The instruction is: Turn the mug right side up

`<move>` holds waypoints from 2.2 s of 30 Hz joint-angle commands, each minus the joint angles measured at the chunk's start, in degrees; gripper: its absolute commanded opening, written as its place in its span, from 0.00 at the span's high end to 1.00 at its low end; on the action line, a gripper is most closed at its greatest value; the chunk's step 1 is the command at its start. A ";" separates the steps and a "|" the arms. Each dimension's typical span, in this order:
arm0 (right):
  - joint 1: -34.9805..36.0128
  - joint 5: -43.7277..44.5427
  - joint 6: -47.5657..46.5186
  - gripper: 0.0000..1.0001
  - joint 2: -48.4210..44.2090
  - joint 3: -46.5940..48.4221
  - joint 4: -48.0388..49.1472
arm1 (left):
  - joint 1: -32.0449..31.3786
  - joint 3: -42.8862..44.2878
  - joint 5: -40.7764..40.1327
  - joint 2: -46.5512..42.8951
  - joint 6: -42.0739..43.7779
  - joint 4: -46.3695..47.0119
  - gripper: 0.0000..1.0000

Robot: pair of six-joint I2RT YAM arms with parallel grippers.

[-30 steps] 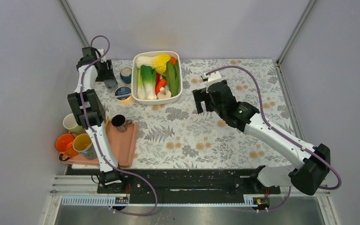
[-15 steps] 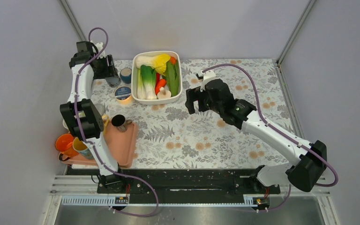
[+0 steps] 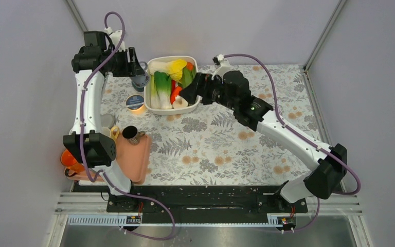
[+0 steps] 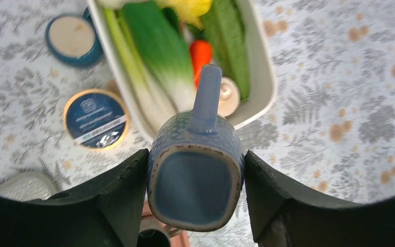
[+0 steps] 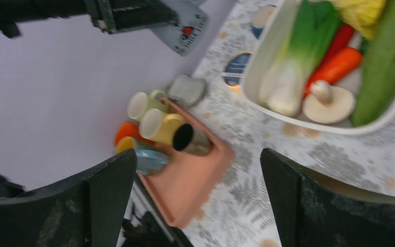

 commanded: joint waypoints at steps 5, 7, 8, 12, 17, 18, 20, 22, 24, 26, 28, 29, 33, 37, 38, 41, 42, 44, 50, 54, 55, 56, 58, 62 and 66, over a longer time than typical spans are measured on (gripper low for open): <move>-0.26 -11.24 17.63 0.01 6.93 2.98 29.66 | -1.76 4.04 11.55 -10.13 -12.07 4.25 1.00; -0.18 -10.80 18.17 0.05 7.74 2.11 34.36 | -1.99 2.38 15.04 -11.89 -17.14 7.47 1.00; -0.04 -10.93 18.36 0.06 8.22 2.07 36.41 | -2.37 1.78 16.47 -12.61 -19.30 8.70 1.00; 1.11 -10.87 17.80 0.10 9.90 4.18 40.76 | -5.32 1.09 19.02 -13.97 -23.27 10.08 1.00; 1.39 -12.18 18.91 0.21 11.89 5.93 41.04 | -7.29 -0.89 21.65 -14.90 -27.74 13.24 1.00; 1.41 -12.45 18.69 0.23 12.05 6.03 41.24 | -7.44 -1.00 22.35 -14.94 -28.87 14.02 1.00; 1.44 -13.10 17.98 0.28 12.27 6.29 42.11 | -7.83 -0.78 23.13 -15.00 -29.78 15.06 1.00; 1.46 -13.32 17.46 0.34 12.37 6.75 42.68 | -8.41 -0.97 23.48 -15.04 -30.00 15.27 1.00; 1.53 -13.65 16.69 0.43 12.65 7.49 42.72 | -9.01 -2.66 24.92 -15.29 -31.57 16.37 1.00; 1.51 -14.54 16.50 0.54 13.35 8.23 43.30 | -9.71 -4.41 26.04 -15.42 -33.49 18.22 1.00; 1.54 -15.49 16.67 0.63 14.18 8.81 44.67 | -10.44 -5.57 26.40 -15.49 -34.09 18.89 1.00; 1.54 -15.78 16.60 0.64 14.47 8.93 45.45 | -10.72 -6.26 26.70 -15.57 -34.41 19.17 1.00; 1.54 -15.02 14.57 0.77 14.47 9.16 45.92 | -11.12 -9.68 28.74 -15.94 -37.64 22.29 1.00; 1.54 -8.51 8.66 1.00 11.05 6.11 42.32 | -11.16 -12.15 28.91 -16.51 -36.49 21.65 1.00; 1.54 -7.05 5.85 1.00 9.96 5.23 40.52 | -11.15 -12.72 28.83 -16.55 -35.66 21.13 1.00; 1.54 -4.94 -6.01 1.00 6.41 5.25 29.78 | -11.08 -11.39 26.19 -16.02 -28.21 15.88 0.83; 1.54 -4.47 -10.30 1.00 5.45 5.79 25.43 | -11.06 -10.00 23.74 -15.60 -23.05 12.74 0.68; 1.54 -3.52 -18.15 1.00 3.86 6.26 17.61 | -11.07 -7.13 19.60 -14.58 -16.37 7.44 0.49; 1.56 -5.62 -40.25 1.00 -0.35 2.90 0.80 | -11.07 -4.23 16.14 -13.89 -5.73 1.85 0.30; 1.58 -7.47 -46.32 1.00 -1.49 2.15 -3.42 | -11.16 -7.54 23.88 -14.02 -1.83 1.25 0.30; 1.46 -8.17 -46.42 1.00 -1.60 1.66 -2.87 | -11.42 -9.40 25.53 -14.16 -1.77 2.07 0.34; 1.45 -9.27 -46.20 1.00 -1.43 1.18 -1.71 | -11.73 -11.60 27.36 -14.30 -2.40 3.61 0.43; 1.49 -10.95 -43.95 1.00 -0.78 0.35 1.74 | -12.85 -18.05 32.90 -14.78 -7.34 10.06 0.66; 1.45 -13.35 -39.06 1.00 0.66 -0.46 7.84 | -14.92 -24.81 40.13 -14.89 -14.64 19.40 1.00; 1.10 -13.85 -37.66 1.00 0.07 -4.57 13.36 | -15.14 -28.02 41.58 -15.10 -14.74 22.25 1.00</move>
